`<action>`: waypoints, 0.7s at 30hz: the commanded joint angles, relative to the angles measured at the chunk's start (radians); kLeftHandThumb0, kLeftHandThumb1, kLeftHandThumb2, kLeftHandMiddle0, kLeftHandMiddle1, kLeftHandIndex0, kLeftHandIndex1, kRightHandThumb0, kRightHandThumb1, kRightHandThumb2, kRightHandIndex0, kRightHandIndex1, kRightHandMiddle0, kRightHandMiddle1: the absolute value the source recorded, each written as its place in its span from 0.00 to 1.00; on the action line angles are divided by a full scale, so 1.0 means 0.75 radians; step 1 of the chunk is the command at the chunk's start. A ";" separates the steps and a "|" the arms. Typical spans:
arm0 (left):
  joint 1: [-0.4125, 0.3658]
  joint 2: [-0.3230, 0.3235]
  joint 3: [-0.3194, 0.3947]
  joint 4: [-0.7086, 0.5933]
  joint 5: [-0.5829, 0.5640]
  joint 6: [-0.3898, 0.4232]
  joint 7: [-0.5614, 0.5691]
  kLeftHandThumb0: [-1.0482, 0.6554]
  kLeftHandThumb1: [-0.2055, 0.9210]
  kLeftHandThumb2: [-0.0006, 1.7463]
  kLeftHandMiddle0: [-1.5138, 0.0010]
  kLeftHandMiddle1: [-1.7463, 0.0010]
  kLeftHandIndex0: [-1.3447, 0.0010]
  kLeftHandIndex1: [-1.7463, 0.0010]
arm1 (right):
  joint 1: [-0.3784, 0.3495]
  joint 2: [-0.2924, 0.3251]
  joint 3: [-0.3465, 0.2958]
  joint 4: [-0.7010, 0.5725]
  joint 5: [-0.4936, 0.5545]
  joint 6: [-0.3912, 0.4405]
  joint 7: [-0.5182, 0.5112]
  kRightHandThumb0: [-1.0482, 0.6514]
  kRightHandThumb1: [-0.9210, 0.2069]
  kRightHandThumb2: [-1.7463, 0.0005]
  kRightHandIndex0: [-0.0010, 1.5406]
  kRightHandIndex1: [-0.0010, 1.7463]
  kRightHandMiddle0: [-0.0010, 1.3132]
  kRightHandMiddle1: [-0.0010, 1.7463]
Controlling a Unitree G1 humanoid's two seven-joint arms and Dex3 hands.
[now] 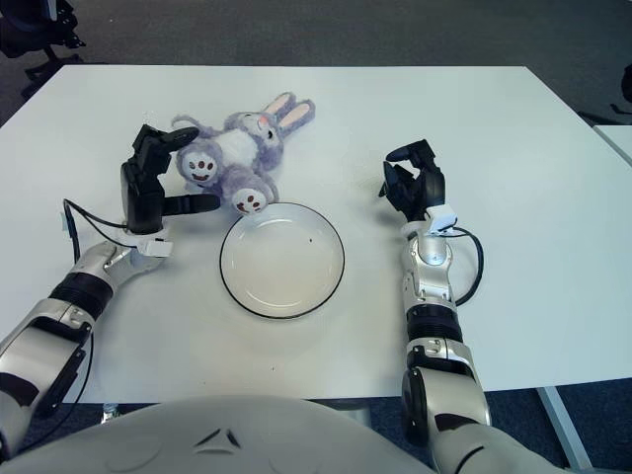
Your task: Put the doll into the plate.
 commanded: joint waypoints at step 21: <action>0.081 0.019 -0.040 0.016 -0.045 0.108 -0.236 0.50 0.96 0.00 0.84 0.46 0.82 0.59 | 0.163 0.048 0.028 0.081 -0.035 0.010 -0.010 0.41 0.00 0.78 0.61 1.00 0.26 0.92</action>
